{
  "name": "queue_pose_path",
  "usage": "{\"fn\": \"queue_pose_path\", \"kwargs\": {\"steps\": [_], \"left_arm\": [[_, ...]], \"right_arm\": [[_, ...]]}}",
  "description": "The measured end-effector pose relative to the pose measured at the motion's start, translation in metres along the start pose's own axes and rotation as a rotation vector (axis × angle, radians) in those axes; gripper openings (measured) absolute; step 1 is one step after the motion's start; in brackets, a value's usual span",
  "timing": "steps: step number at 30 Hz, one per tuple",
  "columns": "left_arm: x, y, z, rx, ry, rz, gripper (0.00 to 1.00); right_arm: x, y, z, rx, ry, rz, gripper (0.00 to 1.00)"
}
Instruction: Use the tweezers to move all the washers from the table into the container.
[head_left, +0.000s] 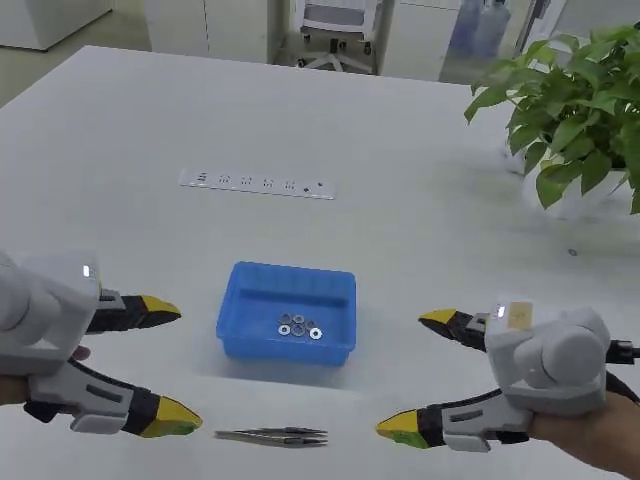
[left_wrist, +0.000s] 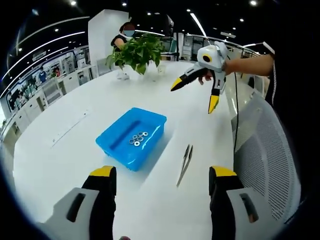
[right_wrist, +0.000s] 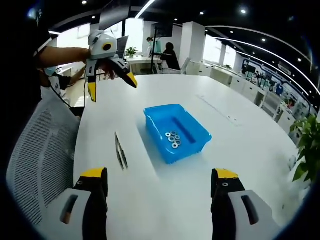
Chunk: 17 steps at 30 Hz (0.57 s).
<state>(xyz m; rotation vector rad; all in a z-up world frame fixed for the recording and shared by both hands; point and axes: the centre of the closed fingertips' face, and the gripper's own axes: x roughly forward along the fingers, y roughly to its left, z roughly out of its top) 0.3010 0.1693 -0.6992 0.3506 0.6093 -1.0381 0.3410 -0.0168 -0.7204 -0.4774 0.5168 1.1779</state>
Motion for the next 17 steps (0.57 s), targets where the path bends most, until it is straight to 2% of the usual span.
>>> {"fn": "queue_pose_path", "kwargs": {"steps": [3, 6, 10, 17], "left_arm": [[-0.003, 0.000, 0.004, -0.014, -0.005, 0.011, 0.88], [-0.002, -0.001, 0.005, -0.025, -0.018, 0.008, 0.89], [0.000, -0.004, -0.001, -0.036, 0.003, -0.004, 0.93], [-0.001, -0.005, 0.005, -0.048, -0.036, -0.005, 0.99]], "right_arm": [[-0.007, -0.001, 0.001, 0.013, -0.002, -0.004, 0.89], [-0.009, 0.002, 0.000, 0.034, -0.005, 0.003, 0.93], [-0.009, 0.006, -0.008, 0.042, 0.011, 0.011, 0.97], [-0.011, 0.008, -0.010, 0.066, 0.001, 0.012, 1.00]]}}
